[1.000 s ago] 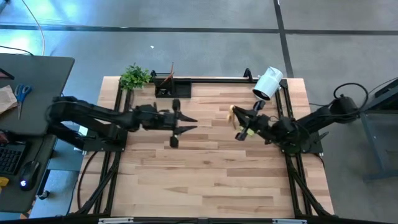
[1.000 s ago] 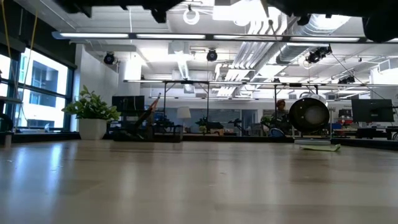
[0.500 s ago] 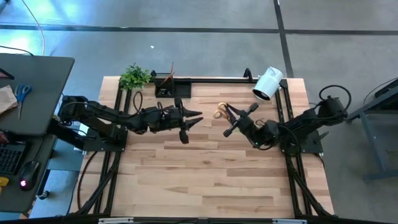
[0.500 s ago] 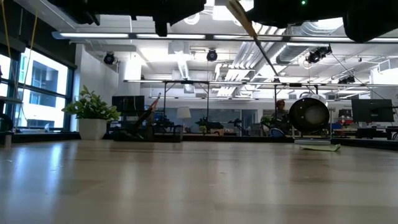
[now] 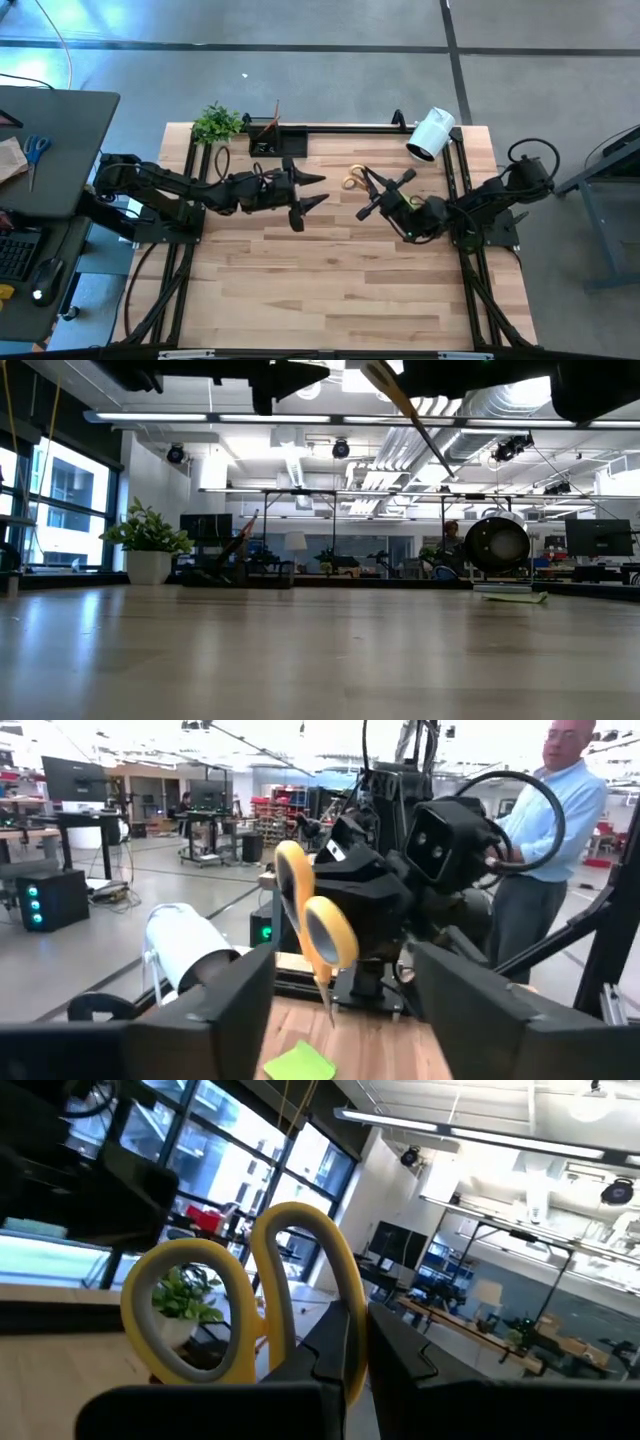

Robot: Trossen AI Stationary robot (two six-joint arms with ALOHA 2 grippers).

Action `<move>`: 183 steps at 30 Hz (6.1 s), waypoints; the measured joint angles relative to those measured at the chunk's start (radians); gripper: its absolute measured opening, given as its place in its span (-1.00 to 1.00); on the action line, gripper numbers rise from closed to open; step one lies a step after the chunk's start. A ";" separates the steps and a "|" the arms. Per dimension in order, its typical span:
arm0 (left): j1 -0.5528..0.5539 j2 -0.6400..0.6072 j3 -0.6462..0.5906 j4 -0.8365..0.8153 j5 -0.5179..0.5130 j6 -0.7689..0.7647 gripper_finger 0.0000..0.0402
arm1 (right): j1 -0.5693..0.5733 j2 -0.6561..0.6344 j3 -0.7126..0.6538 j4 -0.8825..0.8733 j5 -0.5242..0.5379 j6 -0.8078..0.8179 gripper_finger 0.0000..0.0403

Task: Pick and place office supplies into organizer
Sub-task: Put the yellow scissors into the top left section of the desk organizer, then put the green sticky note into the right section of the desk organizer

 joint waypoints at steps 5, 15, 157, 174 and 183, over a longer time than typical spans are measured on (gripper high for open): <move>0.000 0.060 0.042 -0.009 0.004 -0.022 0.38 | 0.004 0.000 0.000 0.017 -0.002 -0.008 -0.95; 0.000 0.177 0.123 0.008 -0.024 -0.081 0.42 | 0.004 0.000 0.000 0.007 0.062 -0.056 -0.95; 0.659 -0.264 0.089 -0.663 0.706 0.080 -0.49 | 0.014 -0.013 -0.001 -0.622 0.209 0.507 -0.45; 0.511 -0.266 0.090 -0.596 0.693 0.109 -0.49 | -0.237 -0.142 0.000 -1.351 -0.431 1.201 -0.45; 0.510 -0.266 0.090 -0.660 0.694 0.101 -0.49 | -0.243 -0.461 0.000 -1.748 -0.549 1.336 -0.45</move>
